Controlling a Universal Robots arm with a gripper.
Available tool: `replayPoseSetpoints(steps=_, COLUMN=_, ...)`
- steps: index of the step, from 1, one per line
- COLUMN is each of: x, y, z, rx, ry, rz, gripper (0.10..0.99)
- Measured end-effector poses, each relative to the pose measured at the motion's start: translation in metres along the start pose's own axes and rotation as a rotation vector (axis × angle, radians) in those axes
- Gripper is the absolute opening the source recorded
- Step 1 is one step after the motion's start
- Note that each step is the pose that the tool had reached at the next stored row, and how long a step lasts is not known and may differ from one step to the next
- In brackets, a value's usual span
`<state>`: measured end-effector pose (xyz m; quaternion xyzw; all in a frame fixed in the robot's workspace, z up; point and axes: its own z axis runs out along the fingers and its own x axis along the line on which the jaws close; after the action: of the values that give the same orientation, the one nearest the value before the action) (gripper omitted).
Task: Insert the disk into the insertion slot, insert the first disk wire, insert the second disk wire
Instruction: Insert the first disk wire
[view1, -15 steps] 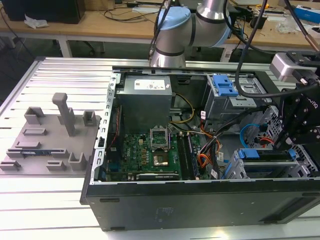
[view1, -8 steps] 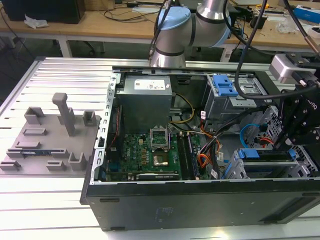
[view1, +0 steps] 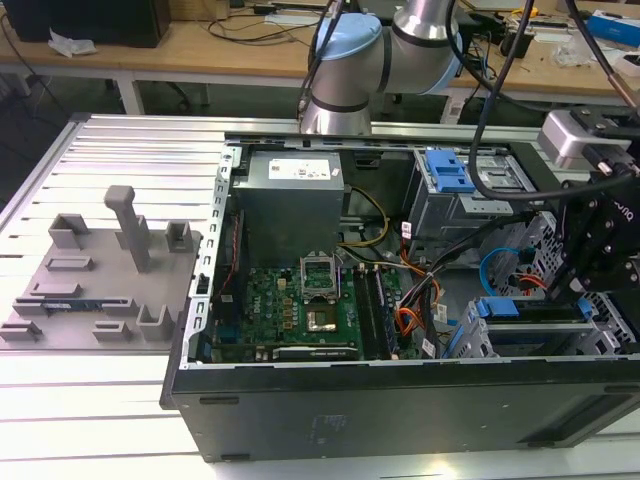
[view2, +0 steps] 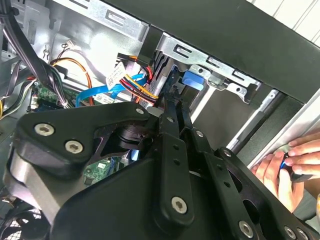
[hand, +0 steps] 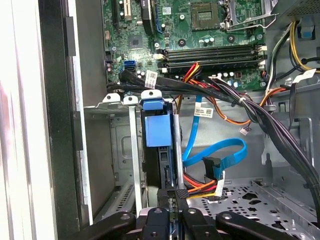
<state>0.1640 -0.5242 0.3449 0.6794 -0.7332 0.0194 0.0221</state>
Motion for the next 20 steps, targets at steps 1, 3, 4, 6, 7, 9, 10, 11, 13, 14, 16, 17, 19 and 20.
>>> replayPoseSetpoints(steps=1, x=0.0, y=0.0, z=0.0002, rx=0.0, ry=0.0001, rz=0.0, gripper=0.165)
replayPoseSetpoints(steps=3, x=0.0, y=0.0, z=0.001, rx=0.0, ry=-0.0001, rz=0.0, gripper=0.165)
replayPoseSetpoints(steps=4, x=-0.0001, y=0.0, z=0.0014, rx=0.0, ry=-0.0001, rz=0.0, gripper=0.165)
replayPoseSetpoints(steps=6, x=-0.0001, y=0.0, z=0.0022, rx=0.0, ry=0.0001, rz=0.0, gripper=0.165)
replayPoseSetpoints(steps=7, x=-0.0001, y=0.0, z=0.0025, rx=0.0, ry=0.0004, rz=0.0, gripper=0.165)
replayPoseSetpoints(steps=9, x=-0.0003, y=0.0, z=0.0033, rx=0.0, ry=0.0002, rz=-0.001, gripper=0.165)
replayPoseSetpoints(steps=10, x=-0.0005, y=0.0, z=0.0035, rx=0.0, ry=0.0, rz=-0.003, gripper=0.165)
replayPoseSetpoints(steps=11, x=-0.0005, y=0.0, z=0.0035, rx=0.0, ry=0.0001, rz=-0.004, gripper=0.165)
replayPoseSetpoints(steps=13, x=-0.0007, y=0.0, z=0.0036, rx=0.001, ry=0.0, rz=-0.009, gripper=0.165)
replayPoseSetpoints(steps=14, x=-0.0007, y=0.0, z=0.0037, rx=0.001, ry=0.0, rz=-0.011, gripper=0.165)
replayPoseSetpoints(steps=16, x=-0.0007, y=0.0, z=0.0039, rx=0.001, ry=0.0002, rz=-0.014, gripper=0.165)
replayPoseSetpoints(steps=17, x=-0.0008, y=0.0, z=0.0042, rx=0.001, ry=0.0001, rz=-0.014, gripper=0.165)
replayPoseSetpoints(steps=19, x=-0.0007, y=0.0, z=0.0062, rx=0.001, ry=0.0001, rz=-0.015, gripper=0.165)
replayPoseSetpoints(steps=20, x=-0.0005, y=0.0, z=0.0085, rx=0.001, ry=0.0005, rz=-0.015, gripper=0.165)
